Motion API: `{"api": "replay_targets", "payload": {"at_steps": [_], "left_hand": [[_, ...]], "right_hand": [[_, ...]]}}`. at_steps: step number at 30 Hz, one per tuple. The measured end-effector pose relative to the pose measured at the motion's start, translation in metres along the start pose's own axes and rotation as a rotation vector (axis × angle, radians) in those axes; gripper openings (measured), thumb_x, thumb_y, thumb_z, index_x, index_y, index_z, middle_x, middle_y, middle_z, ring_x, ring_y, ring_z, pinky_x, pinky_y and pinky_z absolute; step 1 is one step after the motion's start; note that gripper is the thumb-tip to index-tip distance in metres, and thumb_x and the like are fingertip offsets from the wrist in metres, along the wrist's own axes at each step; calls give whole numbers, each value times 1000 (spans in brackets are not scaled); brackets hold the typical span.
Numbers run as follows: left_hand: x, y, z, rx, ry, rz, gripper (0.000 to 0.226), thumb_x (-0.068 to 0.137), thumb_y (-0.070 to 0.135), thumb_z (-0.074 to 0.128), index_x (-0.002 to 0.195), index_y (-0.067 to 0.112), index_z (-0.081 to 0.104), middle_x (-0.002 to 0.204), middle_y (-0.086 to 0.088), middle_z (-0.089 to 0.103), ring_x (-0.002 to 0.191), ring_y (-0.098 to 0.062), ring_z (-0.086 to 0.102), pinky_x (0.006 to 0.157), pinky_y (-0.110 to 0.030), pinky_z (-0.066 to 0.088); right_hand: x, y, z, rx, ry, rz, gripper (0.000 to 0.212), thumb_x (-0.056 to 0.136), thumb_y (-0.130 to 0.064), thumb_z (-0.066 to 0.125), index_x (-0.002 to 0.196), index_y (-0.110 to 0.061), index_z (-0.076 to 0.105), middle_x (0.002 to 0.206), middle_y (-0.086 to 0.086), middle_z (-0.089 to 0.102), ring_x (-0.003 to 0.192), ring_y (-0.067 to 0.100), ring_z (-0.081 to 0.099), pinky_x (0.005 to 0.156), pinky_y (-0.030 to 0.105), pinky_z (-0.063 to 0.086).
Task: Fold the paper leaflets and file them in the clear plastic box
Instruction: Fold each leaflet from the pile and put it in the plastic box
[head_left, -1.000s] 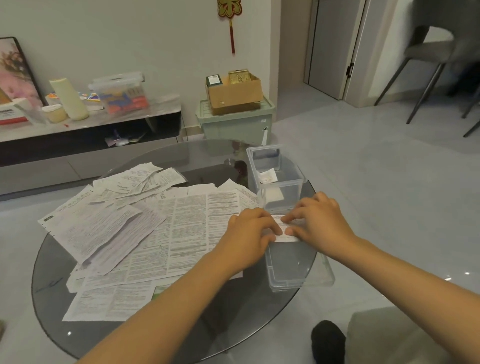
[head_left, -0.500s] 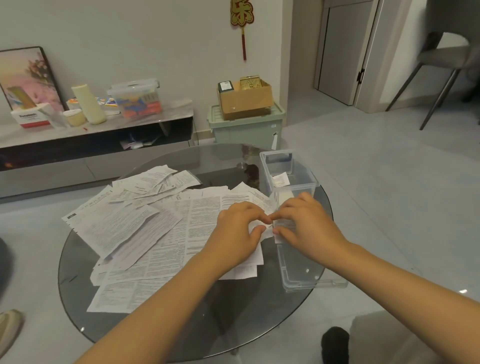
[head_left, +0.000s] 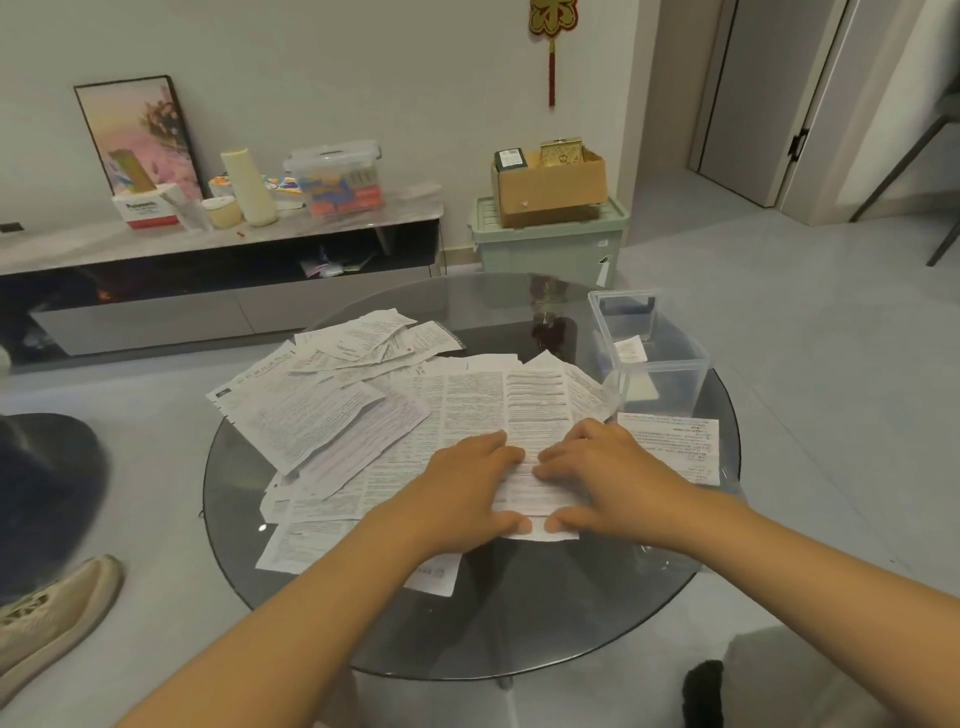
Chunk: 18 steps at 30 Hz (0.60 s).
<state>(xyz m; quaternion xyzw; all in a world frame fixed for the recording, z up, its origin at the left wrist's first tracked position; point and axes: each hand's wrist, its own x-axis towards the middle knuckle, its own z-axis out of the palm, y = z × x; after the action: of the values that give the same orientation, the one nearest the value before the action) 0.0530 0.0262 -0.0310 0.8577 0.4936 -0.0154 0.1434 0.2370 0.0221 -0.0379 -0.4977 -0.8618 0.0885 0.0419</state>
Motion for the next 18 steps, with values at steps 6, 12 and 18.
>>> {"api": "replay_targets", "payload": {"at_steps": [6,12,18], "left_hand": [[-2,-3,-1,-79,75,18,43,89,43,57,128,25,52,129,8,53,118,-11,48,96,-28,41],[-12,5,-2,-200,151,25,24,93,32,50,108,21,66,102,7,65,95,-13,59,84,-33,49],[-22,5,-17,-486,126,-112,27,95,34,50,80,20,67,65,8,55,61,-8,48,58,-20,36]], "right_hand": [[-1,3,4,29,84,-3,35,88,-48,51,122,-40,58,116,-10,62,107,14,49,92,29,38],[-5,-3,-6,67,203,-64,28,92,-43,47,99,-28,70,95,-10,68,91,11,56,83,30,45],[-3,-4,-20,262,244,46,23,80,-41,67,101,-31,65,103,-11,65,99,9,54,87,28,44]]}}
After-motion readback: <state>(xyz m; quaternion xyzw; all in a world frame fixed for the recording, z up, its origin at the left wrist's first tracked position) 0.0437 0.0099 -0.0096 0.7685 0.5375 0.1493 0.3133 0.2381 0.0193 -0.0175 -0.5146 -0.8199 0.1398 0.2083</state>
